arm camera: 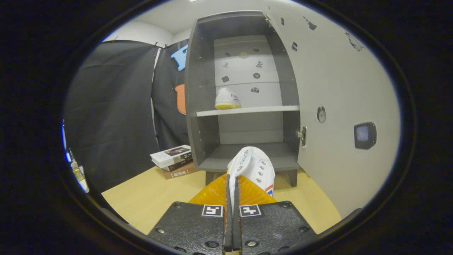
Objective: Open the shoe cabinet door, grab the shoes and put them into the shoe cabinet, then close the shoe cabinet door.
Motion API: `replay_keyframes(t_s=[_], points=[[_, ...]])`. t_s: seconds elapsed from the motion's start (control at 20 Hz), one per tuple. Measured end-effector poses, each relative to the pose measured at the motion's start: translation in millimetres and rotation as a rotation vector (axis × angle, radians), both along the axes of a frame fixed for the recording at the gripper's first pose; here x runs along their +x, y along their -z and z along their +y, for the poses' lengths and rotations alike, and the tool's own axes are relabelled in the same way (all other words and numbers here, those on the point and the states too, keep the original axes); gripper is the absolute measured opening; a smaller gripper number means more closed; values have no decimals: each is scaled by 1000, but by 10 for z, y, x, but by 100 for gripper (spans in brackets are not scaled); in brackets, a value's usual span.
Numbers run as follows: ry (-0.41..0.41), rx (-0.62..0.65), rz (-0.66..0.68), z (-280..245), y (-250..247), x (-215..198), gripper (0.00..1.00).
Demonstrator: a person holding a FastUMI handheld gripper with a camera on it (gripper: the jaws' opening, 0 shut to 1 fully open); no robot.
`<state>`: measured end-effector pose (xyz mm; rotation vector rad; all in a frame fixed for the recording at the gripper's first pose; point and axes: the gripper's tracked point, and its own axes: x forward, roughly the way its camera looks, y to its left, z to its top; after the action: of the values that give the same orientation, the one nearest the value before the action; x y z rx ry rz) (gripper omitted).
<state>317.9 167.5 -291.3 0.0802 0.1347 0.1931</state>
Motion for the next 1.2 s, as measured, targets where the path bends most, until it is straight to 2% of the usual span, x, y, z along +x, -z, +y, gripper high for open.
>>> replay_keyframes(t_s=[0.45, 1.0, 1.2], points=[[-36, -14, -64, -35, -941, 379, 4], [-12, -22, -120, -65, -2267, 1121, 4], [14, -50, -125, -117, -2584, 1435, 4]])
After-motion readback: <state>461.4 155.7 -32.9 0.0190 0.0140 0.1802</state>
